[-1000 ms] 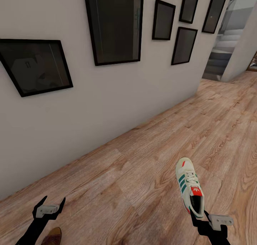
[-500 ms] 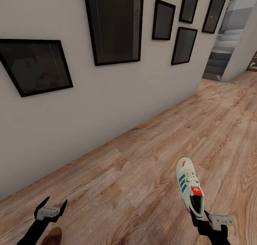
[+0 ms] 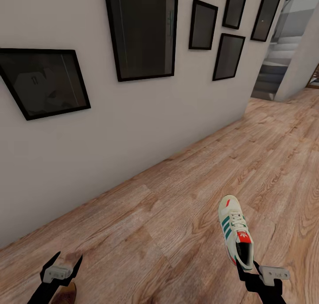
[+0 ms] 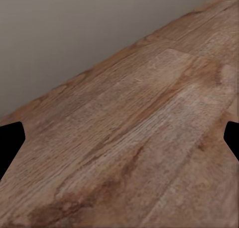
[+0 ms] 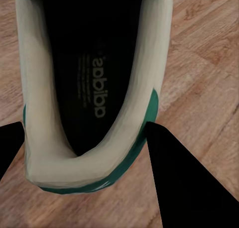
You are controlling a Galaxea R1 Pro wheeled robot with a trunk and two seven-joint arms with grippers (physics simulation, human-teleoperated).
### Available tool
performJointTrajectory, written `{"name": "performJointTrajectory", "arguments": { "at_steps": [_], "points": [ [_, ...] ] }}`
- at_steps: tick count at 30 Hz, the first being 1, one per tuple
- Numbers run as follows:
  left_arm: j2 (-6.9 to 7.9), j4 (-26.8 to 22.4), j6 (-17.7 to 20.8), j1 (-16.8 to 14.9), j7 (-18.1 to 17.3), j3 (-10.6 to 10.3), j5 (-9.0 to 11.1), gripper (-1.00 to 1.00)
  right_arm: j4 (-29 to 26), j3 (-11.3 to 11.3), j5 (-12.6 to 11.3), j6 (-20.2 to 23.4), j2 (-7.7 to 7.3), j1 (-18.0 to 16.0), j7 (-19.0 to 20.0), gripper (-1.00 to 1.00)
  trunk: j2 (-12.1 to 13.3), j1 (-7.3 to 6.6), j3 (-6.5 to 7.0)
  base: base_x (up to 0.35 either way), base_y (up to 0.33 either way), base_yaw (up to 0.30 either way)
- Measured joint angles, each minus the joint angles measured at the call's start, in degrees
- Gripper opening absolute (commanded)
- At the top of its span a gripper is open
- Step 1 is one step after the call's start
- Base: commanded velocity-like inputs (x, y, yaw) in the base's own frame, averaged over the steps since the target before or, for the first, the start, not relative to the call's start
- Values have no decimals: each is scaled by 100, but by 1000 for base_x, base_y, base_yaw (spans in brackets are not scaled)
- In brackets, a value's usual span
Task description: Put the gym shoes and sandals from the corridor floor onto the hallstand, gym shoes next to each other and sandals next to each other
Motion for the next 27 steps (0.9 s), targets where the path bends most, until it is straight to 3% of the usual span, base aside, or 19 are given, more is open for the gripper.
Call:
{"name": "performJointTrajectory", "arguments": {
  "at_steps": [20, 27],
  "points": [
    [-12, 0, -8, 63, -5, 14, -1, 100, 8, 11, 12, 1, -1, 0, 0, -100, 0, 0, 0, -1, 0, 0],
    [-15, 0, -5, 65, -2, 16, -1, 100, 10, 13, 23, 2, 3, 0, 0, -100, 0, 0, 0, -146, 0, 0]
  ]
}}
